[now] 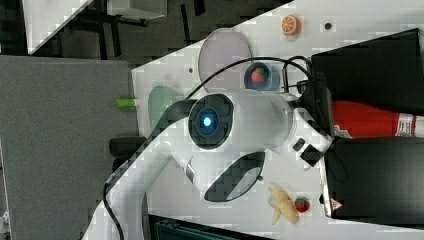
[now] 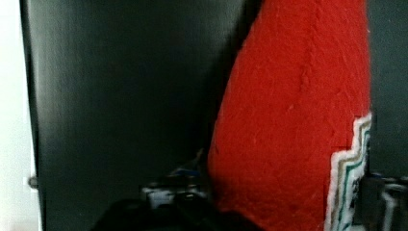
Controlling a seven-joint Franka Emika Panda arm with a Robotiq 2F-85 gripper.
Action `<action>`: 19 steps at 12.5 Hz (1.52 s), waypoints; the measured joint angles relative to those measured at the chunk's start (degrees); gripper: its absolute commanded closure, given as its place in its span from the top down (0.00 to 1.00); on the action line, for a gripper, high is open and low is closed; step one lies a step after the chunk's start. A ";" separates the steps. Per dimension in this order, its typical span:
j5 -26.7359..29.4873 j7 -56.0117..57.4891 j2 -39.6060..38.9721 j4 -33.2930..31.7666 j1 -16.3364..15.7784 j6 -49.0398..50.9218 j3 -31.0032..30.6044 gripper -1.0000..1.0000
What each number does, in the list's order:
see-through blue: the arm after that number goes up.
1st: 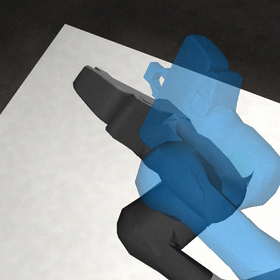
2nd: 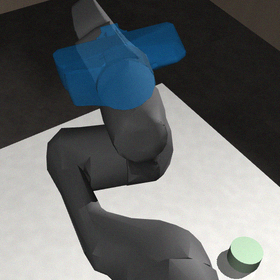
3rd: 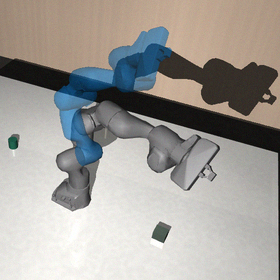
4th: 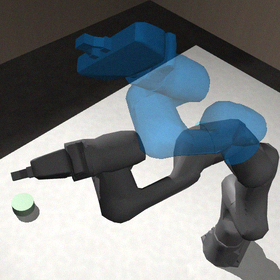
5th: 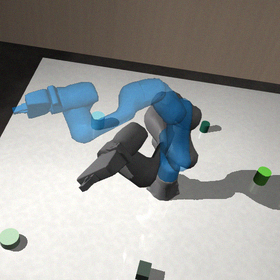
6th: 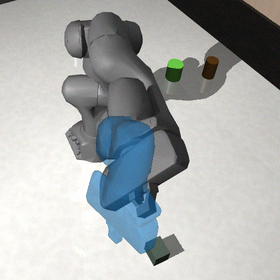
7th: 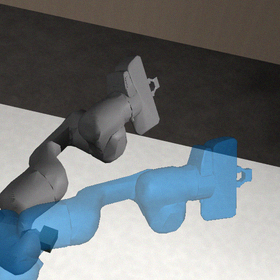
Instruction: Pick Ketchup from oven and place it on table.
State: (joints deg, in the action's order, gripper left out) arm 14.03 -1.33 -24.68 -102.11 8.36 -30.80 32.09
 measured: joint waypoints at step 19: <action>-10.59 1.96 24.14 4.59 -15.46 21.35 -18.01 0.63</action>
State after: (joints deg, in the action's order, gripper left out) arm 3.44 0.63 -0.54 -97.53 -7.10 -9.46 14.08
